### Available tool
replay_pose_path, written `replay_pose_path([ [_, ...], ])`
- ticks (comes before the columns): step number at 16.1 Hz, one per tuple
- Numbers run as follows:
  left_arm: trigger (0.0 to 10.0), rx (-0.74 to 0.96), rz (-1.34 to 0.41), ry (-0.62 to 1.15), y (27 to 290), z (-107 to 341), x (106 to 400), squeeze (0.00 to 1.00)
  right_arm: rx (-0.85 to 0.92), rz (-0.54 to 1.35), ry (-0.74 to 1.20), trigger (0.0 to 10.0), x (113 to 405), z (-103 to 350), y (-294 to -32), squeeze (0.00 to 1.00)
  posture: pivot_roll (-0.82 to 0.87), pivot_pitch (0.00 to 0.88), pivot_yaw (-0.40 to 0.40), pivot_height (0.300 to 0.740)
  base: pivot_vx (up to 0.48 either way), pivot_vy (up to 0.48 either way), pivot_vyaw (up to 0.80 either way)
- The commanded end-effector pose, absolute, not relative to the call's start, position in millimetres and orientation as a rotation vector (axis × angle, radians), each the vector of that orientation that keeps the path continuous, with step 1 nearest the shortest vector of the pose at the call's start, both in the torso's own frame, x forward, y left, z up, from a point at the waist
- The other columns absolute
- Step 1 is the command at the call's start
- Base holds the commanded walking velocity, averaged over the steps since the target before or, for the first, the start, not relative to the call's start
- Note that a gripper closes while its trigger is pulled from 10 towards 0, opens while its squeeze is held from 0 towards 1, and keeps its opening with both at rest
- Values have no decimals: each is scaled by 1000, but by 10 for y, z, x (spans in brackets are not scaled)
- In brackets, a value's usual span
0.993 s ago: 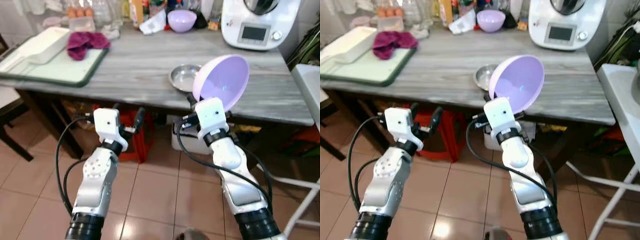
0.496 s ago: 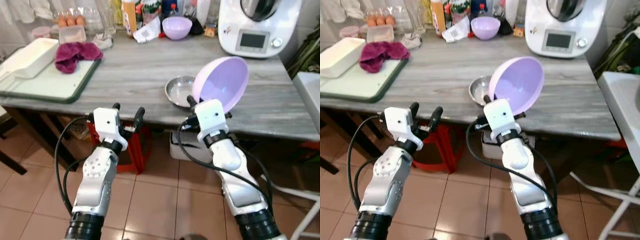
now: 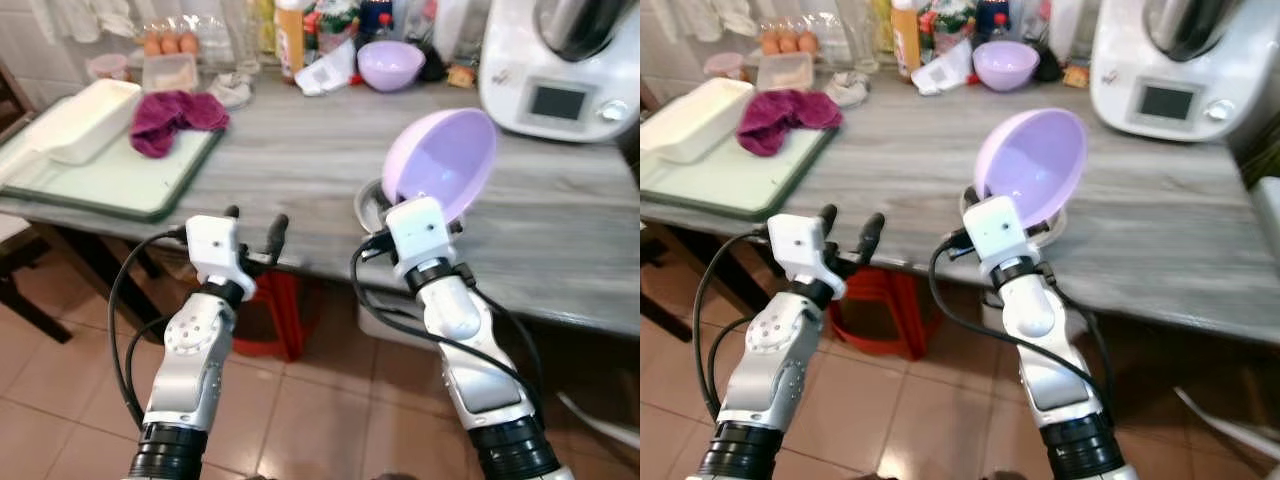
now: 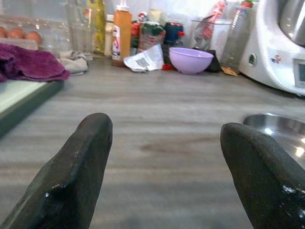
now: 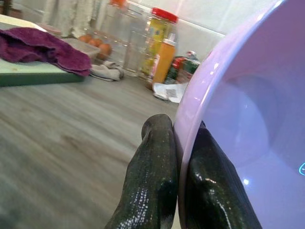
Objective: Setting the table
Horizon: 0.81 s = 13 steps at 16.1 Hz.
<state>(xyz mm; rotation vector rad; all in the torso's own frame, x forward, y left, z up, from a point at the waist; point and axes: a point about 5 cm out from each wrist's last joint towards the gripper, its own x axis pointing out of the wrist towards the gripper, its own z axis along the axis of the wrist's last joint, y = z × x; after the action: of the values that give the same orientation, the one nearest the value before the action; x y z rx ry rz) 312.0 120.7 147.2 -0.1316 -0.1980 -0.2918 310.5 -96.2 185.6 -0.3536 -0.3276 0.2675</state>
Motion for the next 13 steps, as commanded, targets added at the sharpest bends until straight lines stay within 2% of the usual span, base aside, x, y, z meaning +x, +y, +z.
replay_pose_path([
  [1, 10000, -133, -318, -196, 1119, 1478, 3117, 0, -356, 236, -341, 10000, 3109, 1894, -1045, 0, -163, 151, 13, 740, 349, 0, 0],
  [13, 10000, -100, -283, -179, 1239, 1434, 3075, 0, -358, 242, -337, 10000, 3100, 1875, -1037, 0, -156, 157, 11, 740, 305, 0, 0],
])
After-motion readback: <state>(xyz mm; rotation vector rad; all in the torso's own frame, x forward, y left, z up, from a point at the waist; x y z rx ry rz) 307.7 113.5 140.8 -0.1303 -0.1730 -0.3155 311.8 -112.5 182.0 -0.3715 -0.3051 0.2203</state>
